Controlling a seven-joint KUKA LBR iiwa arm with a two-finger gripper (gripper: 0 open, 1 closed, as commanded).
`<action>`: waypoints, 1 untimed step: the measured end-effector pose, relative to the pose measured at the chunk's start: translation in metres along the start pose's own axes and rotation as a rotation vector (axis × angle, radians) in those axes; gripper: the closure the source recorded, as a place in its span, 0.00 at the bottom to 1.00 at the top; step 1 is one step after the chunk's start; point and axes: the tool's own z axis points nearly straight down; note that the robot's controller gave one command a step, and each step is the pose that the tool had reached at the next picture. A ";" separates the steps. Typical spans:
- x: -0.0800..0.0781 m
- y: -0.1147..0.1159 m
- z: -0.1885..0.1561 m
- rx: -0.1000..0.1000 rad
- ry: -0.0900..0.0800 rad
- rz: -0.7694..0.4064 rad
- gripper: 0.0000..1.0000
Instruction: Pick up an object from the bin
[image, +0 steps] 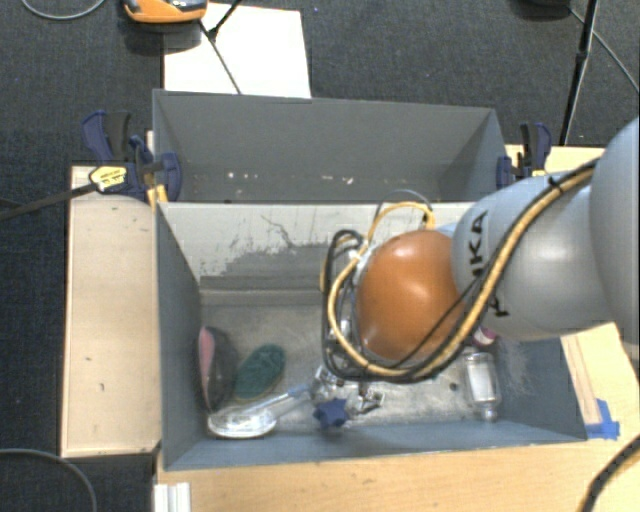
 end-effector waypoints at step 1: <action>-0.006 -0.009 -0.183 0.006 -0.003 -0.011 1.00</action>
Offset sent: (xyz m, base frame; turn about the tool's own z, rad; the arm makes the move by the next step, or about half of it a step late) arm 0.0082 0.0000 0.1785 -0.0142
